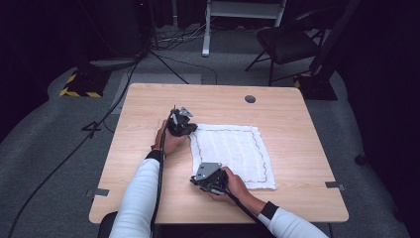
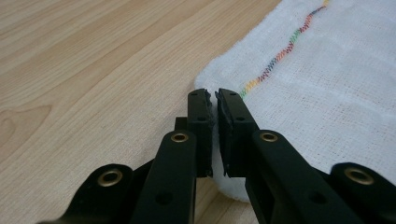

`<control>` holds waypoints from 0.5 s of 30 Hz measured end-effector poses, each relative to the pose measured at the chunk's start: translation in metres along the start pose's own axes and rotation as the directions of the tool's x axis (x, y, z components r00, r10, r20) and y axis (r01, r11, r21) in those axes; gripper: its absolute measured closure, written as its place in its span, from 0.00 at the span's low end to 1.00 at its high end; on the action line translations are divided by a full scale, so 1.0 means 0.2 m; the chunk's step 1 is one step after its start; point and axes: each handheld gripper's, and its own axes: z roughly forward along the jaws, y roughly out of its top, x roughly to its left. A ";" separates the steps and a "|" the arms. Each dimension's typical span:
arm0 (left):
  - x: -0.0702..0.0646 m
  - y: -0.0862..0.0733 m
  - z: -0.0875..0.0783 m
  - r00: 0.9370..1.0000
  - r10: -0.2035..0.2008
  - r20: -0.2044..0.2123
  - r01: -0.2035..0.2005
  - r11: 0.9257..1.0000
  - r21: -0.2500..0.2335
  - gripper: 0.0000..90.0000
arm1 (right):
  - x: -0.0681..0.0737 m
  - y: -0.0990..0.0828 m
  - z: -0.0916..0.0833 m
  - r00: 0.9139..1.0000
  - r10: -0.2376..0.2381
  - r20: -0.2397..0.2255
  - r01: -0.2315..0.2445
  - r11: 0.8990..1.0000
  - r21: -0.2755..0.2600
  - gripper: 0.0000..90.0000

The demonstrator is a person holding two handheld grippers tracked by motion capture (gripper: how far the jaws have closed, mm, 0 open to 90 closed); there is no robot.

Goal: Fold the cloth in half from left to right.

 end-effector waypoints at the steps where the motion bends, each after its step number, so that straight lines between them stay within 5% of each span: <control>1: 0.00 0.00 -0.01 1.000 0.000 -0.003 0.000 1.000 -0.004 0.93 | 0.00 0.01 0.00 1.000 -0.004 -0.001 0.004 1.000 0.000 0.96; 15: 0.08 0.00 -0.18 0.999 -0.036 -0.019 0.035 0.998 -0.056 0.93 | 0.01 0.15 -0.02 1.000 -0.027 0.009 0.027 0.998 -0.057 0.97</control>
